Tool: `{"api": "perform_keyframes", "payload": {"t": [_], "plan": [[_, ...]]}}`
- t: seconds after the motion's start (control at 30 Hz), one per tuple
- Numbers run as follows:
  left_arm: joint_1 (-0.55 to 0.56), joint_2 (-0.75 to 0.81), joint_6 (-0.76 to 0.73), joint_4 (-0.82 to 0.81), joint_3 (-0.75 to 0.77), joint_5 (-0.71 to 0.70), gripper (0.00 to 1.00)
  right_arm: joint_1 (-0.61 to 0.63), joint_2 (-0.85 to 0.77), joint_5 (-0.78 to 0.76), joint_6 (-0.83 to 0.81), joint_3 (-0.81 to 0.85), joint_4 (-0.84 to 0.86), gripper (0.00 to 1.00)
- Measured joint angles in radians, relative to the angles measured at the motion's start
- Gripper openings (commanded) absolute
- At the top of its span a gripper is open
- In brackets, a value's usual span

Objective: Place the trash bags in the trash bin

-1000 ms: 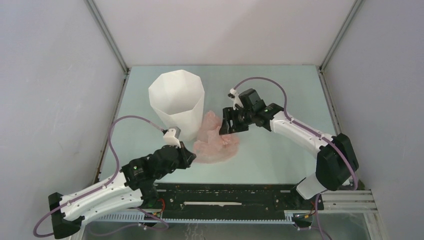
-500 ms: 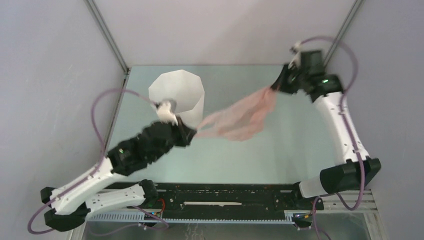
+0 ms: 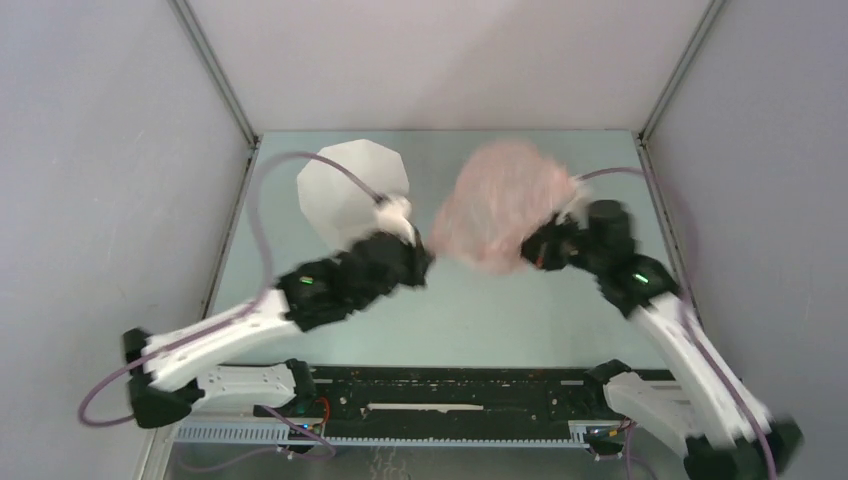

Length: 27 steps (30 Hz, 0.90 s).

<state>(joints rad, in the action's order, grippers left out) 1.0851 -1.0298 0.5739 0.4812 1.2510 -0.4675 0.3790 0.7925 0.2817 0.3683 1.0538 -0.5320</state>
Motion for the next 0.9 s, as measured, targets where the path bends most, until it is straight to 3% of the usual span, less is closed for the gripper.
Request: {"api": "perform_keyframes", "payload": {"t": [0.1,0.2,0.27,0.37,0.43,0.5,0.6,0.7,0.8,0.9], "plan": [[0.045,-0.077,0.064,0.1,-0.262,0.055,0.0,0.021,0.251,0.056,0.051,-0.243,-0.024,0.0],[0.037,-0.078,0.072,0.225,-0.293,0.082,0.0,0.023,0.368,0.077,0.053,-0.253,-0.21,0.0],[-0.013,-0.064,0.048,0.261,-0.15,0.089,0.0,-0.017,0.38,0.084,0.035,-0.028,-0.33,0.0],[-0.066,-0.124,-0.021,0.232,0.286,0.088,0.0,-0.064,0.465,0.072,-0.005,0.462,-0.372,0.0],[-0.066,-0.156,-0.069,0.124,0.549,0.091,0.0,-0.069,0.546,0.043,-0.027,0.824,-0.404,0.0],[-0.061,-0.122,-0.101,0.033,0.639,0.095,0.0,-0.048,0.56,0.016,-0.043,1.03,-0.355,0.0],[-0.061,0.04,-0.1,-0.053,0.484,0.063,0.0,-0.005,0.356,0.0,-0.045,0.847,-0.22,0.0],[-0.062,0.172,-0.03,-0.084,0.165,0.063,0.0,0.003,0.096,0.017,-0.009,0.431,-0.119,0.0],[-0.013,0.152,0.053,-0.062,-0.167,0.116,0.0,0.04,0.1,0.046,0.029,0.132,-0.09,0.0],[0.08,0.033,0.092,0.073,-0.383,0.177,0.0,0.13,0.26,0.033,0.059,-0.119,-0.106,0.0]]}}
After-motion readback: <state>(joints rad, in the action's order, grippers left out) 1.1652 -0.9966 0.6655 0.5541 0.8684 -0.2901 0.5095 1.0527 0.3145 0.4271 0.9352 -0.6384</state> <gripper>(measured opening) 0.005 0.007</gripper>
